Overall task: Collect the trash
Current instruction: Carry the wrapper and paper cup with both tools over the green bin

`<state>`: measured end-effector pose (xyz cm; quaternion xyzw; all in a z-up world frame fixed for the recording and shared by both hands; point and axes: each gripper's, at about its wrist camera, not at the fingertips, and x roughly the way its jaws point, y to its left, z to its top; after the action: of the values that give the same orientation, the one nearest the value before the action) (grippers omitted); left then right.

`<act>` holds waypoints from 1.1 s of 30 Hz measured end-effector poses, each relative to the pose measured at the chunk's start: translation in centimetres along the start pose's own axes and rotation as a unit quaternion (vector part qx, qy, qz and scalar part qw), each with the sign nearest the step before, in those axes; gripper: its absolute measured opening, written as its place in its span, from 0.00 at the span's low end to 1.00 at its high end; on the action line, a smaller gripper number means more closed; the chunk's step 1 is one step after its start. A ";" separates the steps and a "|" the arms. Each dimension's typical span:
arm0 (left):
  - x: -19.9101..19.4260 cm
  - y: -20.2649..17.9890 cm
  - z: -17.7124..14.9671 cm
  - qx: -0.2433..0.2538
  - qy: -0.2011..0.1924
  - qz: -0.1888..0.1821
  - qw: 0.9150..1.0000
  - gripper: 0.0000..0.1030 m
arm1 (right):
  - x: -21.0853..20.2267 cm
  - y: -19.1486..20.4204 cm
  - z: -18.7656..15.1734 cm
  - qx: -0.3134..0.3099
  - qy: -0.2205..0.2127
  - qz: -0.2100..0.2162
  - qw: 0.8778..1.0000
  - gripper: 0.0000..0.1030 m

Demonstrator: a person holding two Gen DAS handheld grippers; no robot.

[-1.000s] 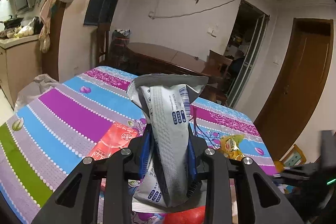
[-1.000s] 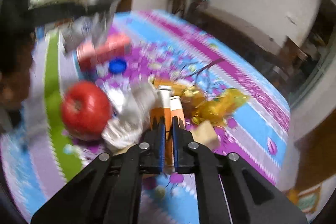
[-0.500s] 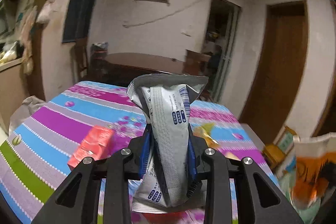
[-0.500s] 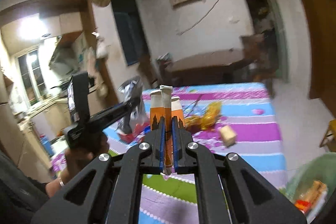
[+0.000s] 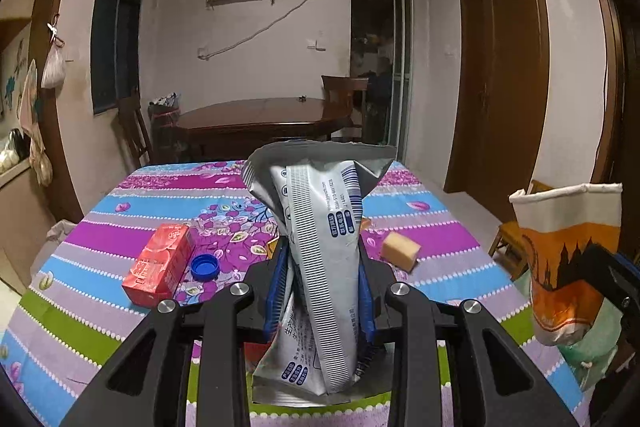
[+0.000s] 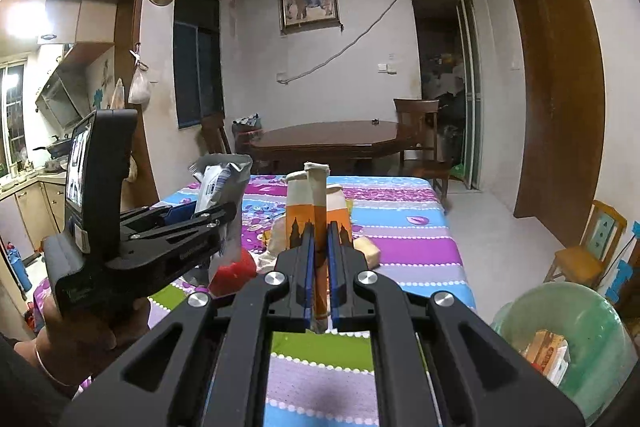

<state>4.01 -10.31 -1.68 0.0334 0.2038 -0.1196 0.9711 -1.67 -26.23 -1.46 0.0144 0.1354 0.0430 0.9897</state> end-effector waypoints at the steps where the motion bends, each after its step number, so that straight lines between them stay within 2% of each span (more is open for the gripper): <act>1: 0.1 -0.1 0.0 0.002 0.002 0.001 1.000 0.31 | 0.0 -0.2 -0.1 0.002 -0.001 -0.004 1.000 0.05; 11: 0.2 -2.1 -0.2 0.027 0.004 -0.002 1.000 0.31 | -2.3 -1.4 -1.0 0.012 -0.004 -0.029 1.000 0.05; 20: 0.4 -4.7 0.1 0.050 -0.001 -0.027 0.998 0.31 | -4.0 -3.5 -1.3 0.029 -0.013 -0.067 0.997 0.05; 33: 0.9 -12.8 0.4 0.100 -0.002 -0.090 0.991 0.31 | -7.4 -8.1 -2.1 0.061 -0.025 -0.141 0.988 0.05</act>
<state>1.83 -22.96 -1.88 0.1118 0.1908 -0.2261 0.9487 -8.70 -34.88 -1.82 0.0562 0.1139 -0.1056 0.9863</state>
